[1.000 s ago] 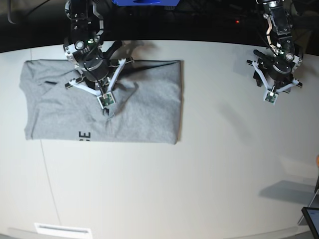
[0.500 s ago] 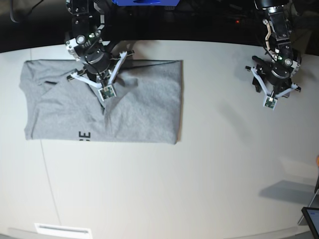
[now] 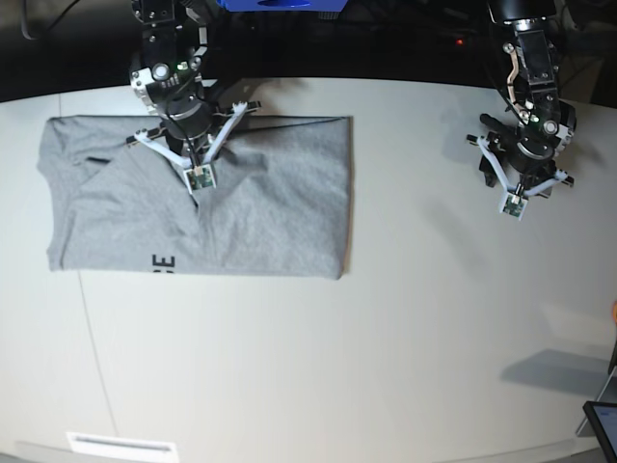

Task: Fold the T-shirt properly
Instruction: 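Drag the right gripper along the shirt's folded edge toward its end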

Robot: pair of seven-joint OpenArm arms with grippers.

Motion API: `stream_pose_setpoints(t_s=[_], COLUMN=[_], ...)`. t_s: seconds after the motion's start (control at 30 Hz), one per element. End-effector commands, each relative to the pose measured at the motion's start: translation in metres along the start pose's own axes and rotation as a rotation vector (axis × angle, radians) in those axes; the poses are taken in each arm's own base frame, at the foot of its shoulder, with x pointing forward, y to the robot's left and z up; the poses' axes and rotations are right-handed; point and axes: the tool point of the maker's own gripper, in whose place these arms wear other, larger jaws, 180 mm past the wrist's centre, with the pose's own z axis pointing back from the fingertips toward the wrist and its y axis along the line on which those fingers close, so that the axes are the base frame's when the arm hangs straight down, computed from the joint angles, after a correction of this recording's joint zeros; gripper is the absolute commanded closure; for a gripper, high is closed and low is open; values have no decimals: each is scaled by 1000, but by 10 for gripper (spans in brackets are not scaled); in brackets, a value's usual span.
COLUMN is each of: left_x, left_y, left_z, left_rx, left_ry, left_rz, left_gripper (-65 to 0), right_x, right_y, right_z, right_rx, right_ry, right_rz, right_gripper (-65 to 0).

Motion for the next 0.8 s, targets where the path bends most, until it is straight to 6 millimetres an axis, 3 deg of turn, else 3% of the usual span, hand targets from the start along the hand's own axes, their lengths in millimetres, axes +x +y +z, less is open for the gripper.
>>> stream_pose_setpoints(t_s=[0.0, 0.3, 0.67, 0.77], left_x=[-3, 27, 28, 28], left_y=[1, 3, 4, 4], left_z=[2, 11, 10, 10], left_rx=[-3, 22, 22, 21], left_ry=[21, -60, -62, -60], left_rz=[-19, -25, -24, -23], left_gripper=[-309, -309, -309, -309], right_x=[8, 10, 1, 1], right_y=[-2, -1, 0, -7], right_z=[4, 5, 6, 7], right_rx=[-16, -41, -45, -88], right_ry=[-37, -48, -31, -38], right_rz=[-31, -84, -100, -174], right_gripper=[-7, -7, -16, -17])
